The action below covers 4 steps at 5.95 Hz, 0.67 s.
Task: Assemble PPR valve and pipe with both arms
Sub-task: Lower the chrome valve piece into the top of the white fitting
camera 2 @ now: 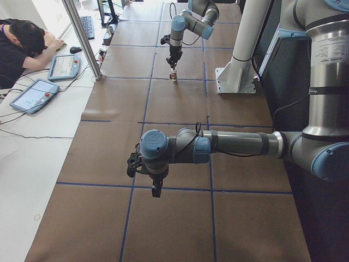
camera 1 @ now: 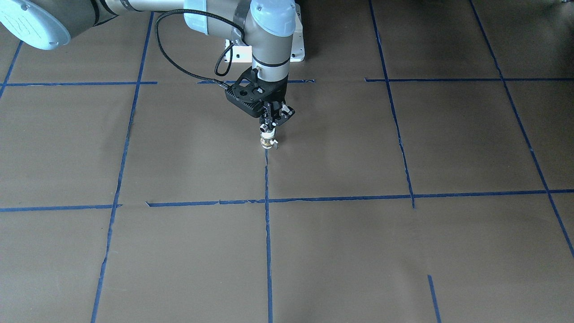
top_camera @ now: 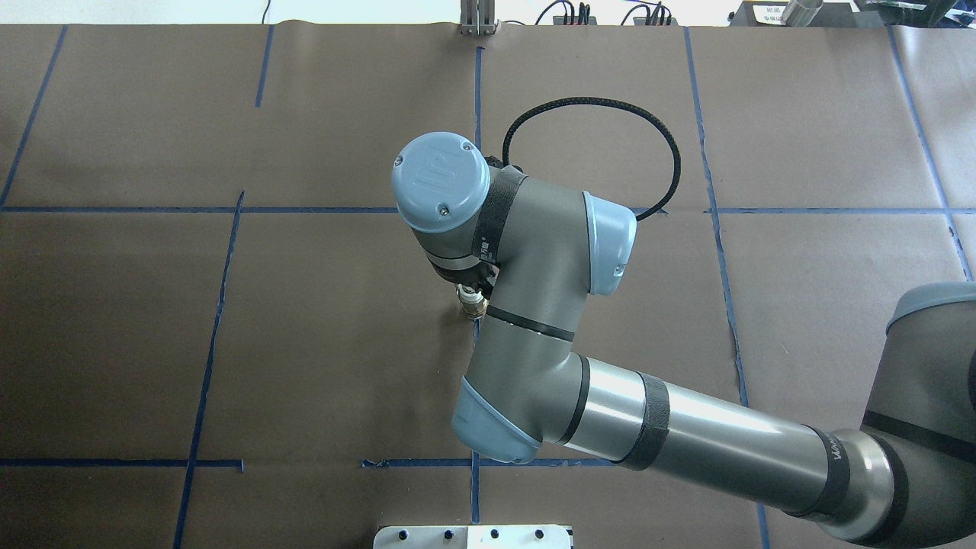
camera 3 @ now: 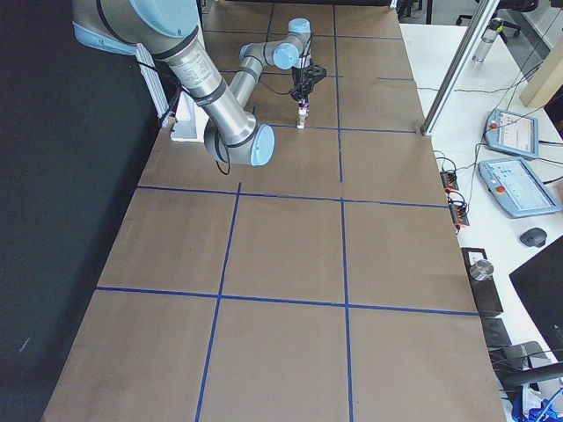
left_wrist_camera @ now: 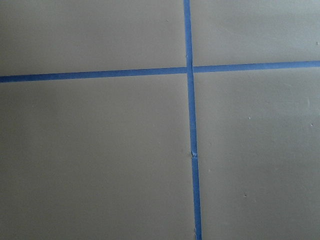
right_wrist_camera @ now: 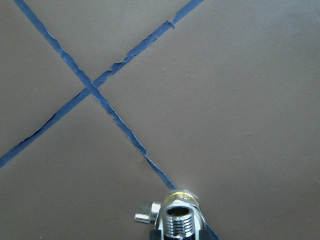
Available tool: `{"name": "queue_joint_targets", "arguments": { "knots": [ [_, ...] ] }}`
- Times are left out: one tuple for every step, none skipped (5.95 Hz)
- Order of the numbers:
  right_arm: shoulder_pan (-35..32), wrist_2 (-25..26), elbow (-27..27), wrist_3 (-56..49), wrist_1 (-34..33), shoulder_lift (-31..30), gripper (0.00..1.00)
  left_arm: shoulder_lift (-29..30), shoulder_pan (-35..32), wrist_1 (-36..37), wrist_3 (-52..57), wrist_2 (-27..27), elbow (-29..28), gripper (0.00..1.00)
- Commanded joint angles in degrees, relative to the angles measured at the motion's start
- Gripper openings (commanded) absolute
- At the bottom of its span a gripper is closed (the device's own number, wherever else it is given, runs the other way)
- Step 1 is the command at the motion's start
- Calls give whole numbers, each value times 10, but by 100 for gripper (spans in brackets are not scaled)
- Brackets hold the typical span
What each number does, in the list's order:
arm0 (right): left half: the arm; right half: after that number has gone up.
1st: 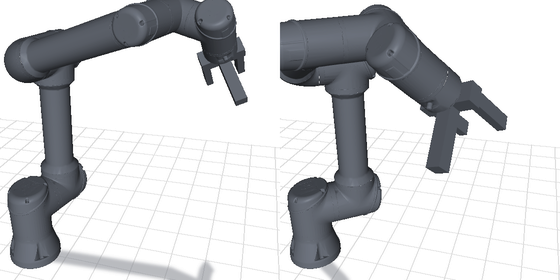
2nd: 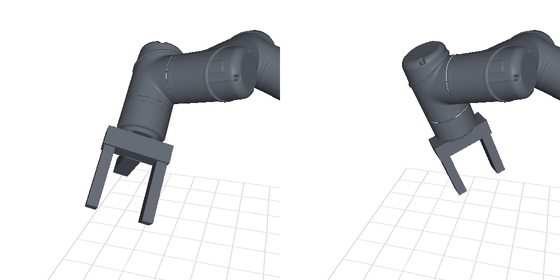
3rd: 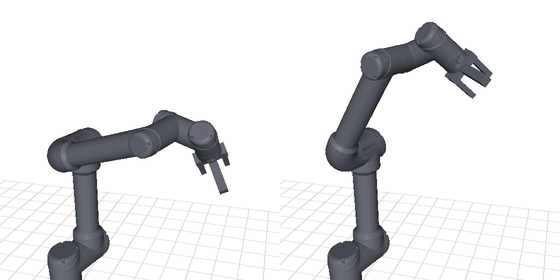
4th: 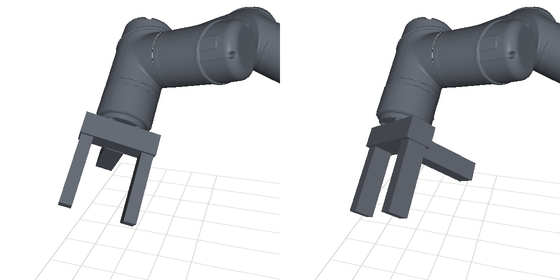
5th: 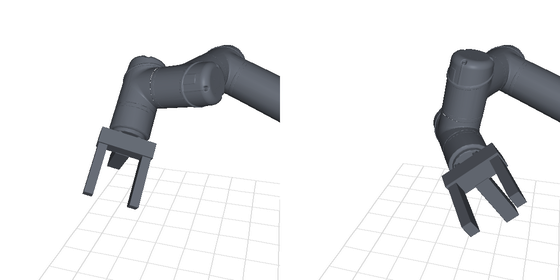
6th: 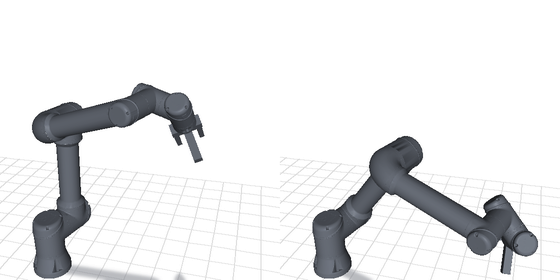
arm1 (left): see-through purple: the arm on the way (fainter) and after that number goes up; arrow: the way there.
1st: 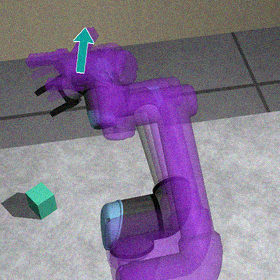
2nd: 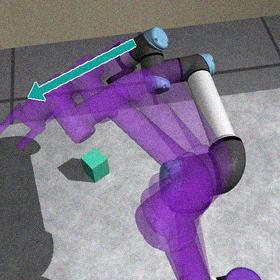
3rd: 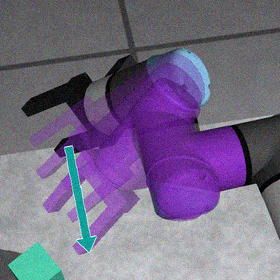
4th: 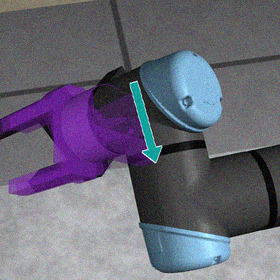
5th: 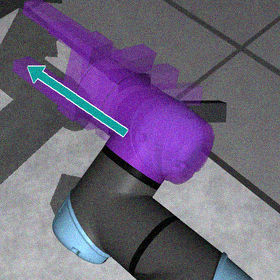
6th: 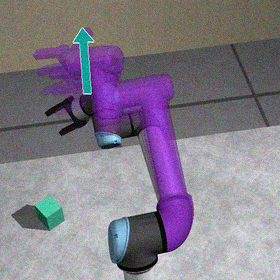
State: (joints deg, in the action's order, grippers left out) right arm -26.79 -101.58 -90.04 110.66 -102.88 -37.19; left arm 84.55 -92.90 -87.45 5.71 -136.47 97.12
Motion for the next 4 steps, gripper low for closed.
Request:
{"name": "queue_joint_targets", "arguments": {
  "knots": [
    [9,7,9,0,7,-2,1,0,0,0,0,1,0,100],
    [12,7,10,0,7,-4,2,0,0,0,0,0,0,100],
    [12,7,10,-8,7,-3,4,0,0,0,0,1,-1,100],
    [12,6,9,-41,8,-4,65,0,0,0,0,0,-1,100]
  ]
}}
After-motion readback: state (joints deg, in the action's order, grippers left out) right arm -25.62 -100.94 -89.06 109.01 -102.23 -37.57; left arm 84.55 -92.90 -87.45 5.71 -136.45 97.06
